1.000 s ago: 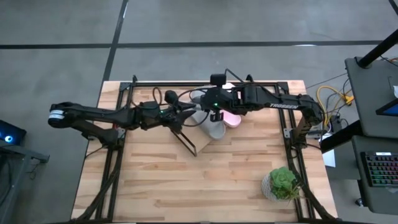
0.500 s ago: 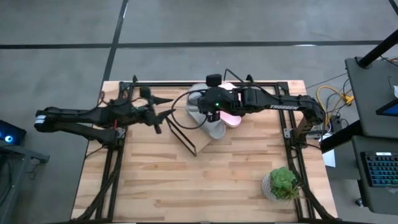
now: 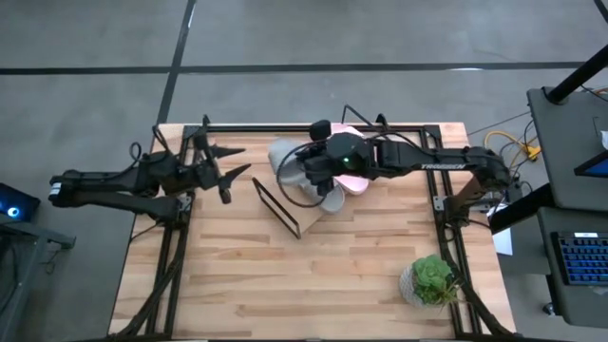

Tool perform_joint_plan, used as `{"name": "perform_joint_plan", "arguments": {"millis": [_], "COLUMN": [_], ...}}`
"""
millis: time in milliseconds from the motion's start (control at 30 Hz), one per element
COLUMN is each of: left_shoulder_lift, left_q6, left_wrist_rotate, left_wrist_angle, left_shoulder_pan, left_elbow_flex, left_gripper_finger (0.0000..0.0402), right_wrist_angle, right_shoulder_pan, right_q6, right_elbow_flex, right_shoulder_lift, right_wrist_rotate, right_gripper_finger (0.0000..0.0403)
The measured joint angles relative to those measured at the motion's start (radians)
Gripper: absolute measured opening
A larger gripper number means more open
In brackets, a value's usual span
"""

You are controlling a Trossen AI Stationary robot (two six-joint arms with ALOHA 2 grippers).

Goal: Pick and place slides into the shelf
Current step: Put the gray slide on the shelf

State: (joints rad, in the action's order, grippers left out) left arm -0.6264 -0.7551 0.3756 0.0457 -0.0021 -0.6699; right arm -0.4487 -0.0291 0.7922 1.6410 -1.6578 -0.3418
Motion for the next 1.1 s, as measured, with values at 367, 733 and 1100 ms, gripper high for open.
{"name": "perform_joint_plan", "arguments": {"millis": [367,733,1100], "left_shoulder_lift": [0.051,0.065,0.05], "left_q6": [0.016,0.017,0.019], "left_wrist_rotate": [0.043,0.042,0.049], "left_wrist_angle": [-0.002,-0.003,-0.002], "left_shoulder_pan": [0.0,0.0,0.0], "left_elbow_flex": [0.037,0.037,0.037], "left_gripper_finger": [0.0173,0.0173,0.0173], "right_wrist_angle": [0.456,0.853,0.969], "right_shoulder_pan": [-0.004,-0.024,-0.024], "right_q6": [0.079,0.049,0.018], "right_elbow_flex": [-0.481,-0.794,-0.842], "right_shoulder_lift": [0.206,0.198,0.089], "right_wrist_rotate": [0.198,0.27,0.318], "right_gripper_finger": [0.0008,0.0008,0.0008]}}
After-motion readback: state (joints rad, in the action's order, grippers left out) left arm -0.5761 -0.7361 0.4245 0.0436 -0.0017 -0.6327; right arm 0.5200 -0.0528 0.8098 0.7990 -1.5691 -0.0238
